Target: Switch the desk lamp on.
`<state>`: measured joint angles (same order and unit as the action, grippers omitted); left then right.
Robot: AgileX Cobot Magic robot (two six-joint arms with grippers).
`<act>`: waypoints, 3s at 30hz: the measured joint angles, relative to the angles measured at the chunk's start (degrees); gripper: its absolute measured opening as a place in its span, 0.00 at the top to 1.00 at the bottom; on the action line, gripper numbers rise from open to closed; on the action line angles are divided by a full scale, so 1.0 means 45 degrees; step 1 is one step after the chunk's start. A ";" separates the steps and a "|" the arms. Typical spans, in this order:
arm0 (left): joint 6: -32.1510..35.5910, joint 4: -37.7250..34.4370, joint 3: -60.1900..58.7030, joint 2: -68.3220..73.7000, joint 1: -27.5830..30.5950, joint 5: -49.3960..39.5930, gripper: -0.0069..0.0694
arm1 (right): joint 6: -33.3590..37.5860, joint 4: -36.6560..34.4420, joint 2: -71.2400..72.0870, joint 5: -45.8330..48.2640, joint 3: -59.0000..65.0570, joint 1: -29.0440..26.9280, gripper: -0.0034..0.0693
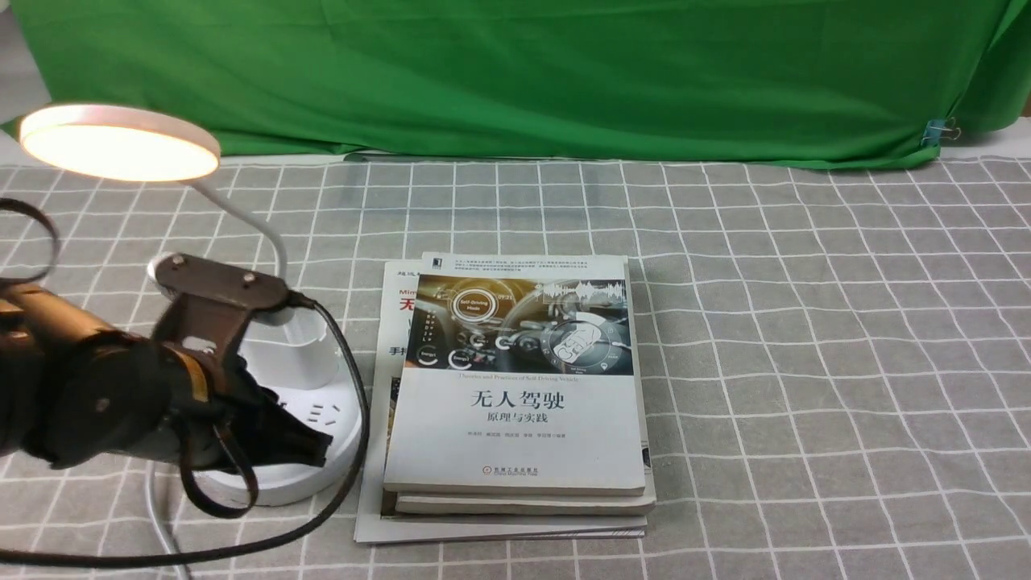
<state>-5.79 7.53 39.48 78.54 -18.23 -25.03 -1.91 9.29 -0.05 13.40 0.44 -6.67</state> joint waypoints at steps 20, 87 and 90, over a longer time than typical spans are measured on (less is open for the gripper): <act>-0.0159 -0.1938 -0.2069 -0.9843 0.0000 -0.3276 0.88 | 0.0000 0.0000 0.0000 0.0000 0.0000 0.0000 0.62; 0.2333 -0.1377 -0.8871 -1.7483 0.4933 0.2627 0.88 | 0.0000 0.0000 0.0000 0.0012 0.0000 0.0000 0.62; 0.2333 -0.1377 -0.8871 -1.7483 0.4933 0.2627 0.88 | 0.0000 0.0000 0.0000 0.0012 0.0000 0.0000 0.62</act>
<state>4.71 1.33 -0.44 -0.13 3.96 -13.20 -1.91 9.29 -0.05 13.45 0.44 -6.67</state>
